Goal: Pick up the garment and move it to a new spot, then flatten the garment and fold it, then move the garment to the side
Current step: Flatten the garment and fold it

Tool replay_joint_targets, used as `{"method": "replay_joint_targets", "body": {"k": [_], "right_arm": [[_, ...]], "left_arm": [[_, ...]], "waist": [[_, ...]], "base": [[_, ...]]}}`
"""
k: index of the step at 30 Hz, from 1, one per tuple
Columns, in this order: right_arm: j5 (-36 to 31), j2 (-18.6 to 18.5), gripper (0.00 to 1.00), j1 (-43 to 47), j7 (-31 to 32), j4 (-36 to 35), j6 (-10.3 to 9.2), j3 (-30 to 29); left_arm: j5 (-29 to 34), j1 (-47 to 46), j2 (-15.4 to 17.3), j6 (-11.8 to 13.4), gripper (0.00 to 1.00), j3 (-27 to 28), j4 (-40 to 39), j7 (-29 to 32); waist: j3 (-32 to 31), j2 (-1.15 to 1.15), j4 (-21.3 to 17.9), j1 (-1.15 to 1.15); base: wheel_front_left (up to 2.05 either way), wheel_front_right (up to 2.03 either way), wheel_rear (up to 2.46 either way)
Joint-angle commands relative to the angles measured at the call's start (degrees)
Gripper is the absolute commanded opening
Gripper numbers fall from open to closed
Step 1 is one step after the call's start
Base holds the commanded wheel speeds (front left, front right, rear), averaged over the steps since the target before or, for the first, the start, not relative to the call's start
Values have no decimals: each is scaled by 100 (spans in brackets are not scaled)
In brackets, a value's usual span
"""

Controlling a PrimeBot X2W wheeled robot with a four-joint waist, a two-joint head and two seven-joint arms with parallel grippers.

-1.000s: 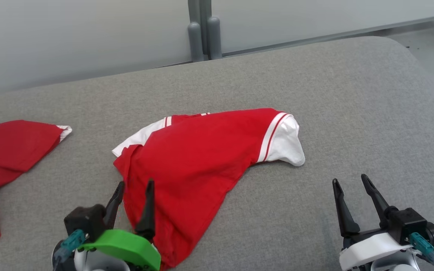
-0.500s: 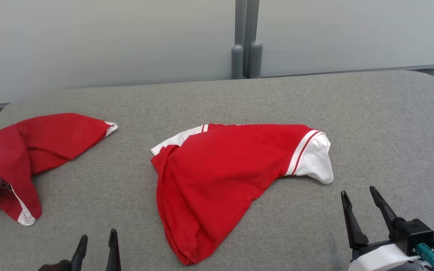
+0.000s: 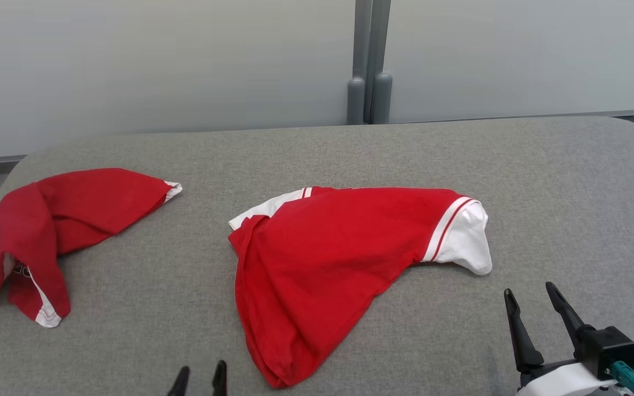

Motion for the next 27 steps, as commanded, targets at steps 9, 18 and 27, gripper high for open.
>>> {"method": "replay_joint_targets", "body": {"k": [9, 18, 27], "right_arm": [[6, 7, 100, -132, -17, 49, 1, 173], [30, -68, 100, -112, -17, 32, 1, 101], [15, -42, 100, -172, -17, 31, 1, 106]], "left_arm": [[-697, -689, -676, -776, 100, -378, 1176, 523], [-648, -911, -837, -1001, 100, -572, 1908, 554], [-716, -1188, -1005, -1246, 100, -533, 2666, 354]], "waist": [[71, 63, -253, 0], [163, 63, -492, 0], [221, 63, -601, 0]], "base": [[0, 0, 0], [0, 0, 0], [0, 0, 0]]}}
